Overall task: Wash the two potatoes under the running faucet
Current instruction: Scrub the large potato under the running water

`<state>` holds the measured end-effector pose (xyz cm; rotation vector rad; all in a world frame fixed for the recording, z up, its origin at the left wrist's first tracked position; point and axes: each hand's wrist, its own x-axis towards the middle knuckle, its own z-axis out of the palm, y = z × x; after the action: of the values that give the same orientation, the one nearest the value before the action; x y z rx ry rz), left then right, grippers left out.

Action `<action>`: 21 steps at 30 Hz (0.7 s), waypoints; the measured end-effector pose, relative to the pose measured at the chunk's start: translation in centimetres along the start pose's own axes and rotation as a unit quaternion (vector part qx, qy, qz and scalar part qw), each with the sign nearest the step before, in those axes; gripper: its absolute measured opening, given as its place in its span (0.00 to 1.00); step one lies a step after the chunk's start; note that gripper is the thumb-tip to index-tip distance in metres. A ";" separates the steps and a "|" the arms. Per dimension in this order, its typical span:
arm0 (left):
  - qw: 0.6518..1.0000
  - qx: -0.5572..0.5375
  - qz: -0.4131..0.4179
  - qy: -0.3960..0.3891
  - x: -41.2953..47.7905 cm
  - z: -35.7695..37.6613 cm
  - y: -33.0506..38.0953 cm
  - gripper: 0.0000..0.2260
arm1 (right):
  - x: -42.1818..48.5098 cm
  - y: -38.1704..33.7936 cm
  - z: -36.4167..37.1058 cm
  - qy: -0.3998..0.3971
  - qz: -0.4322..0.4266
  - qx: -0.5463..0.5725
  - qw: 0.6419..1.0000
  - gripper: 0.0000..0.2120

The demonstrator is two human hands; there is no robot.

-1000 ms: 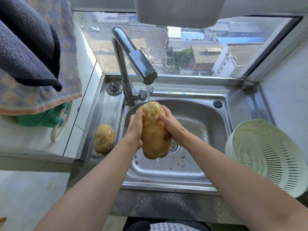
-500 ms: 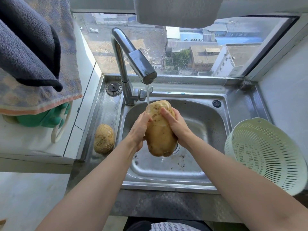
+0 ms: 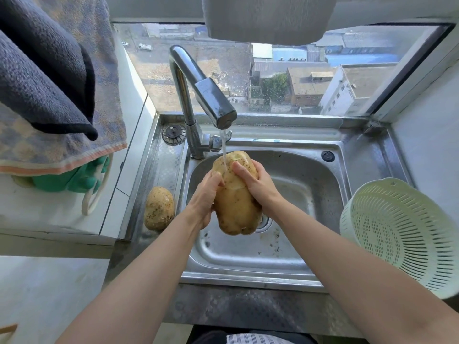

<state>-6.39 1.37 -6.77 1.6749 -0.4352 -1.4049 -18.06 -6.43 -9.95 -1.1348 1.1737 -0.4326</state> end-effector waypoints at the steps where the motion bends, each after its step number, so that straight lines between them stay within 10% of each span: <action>1: 1.000 -0.003 0.004 -0.002 -0.1 -0.2 -0.2 0.17 | 0.0 -0.2 0.1 -0.001 0.003 -0.004 1.000 0.46; 6: 0.994 -0.106 -0.019 0.015 0.1 0.2 -0.3 0.25 | -0.4 -0.9 0.8 0.026 0.000 -0.062 0.998 0.47; 10: 0.982 -0.131 -0.063 0.122 1.1 1.5 -0.3 0.52 | -1.8 0.0 1.8 0.081 -0.084 -0.128 0.985 0.42; 21: 0.961 -0.216 -0.048 0.166 0.4 1.2 -1.5 0.33 | -2.4 0.0 -0.5 -0.119 -0.140 -0.150 0.972 0.44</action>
<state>-7.75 1.44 -8.15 1.5385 0.1397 -1.1509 -19.45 -4.83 -8.78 -1.5796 0.8894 -0.3279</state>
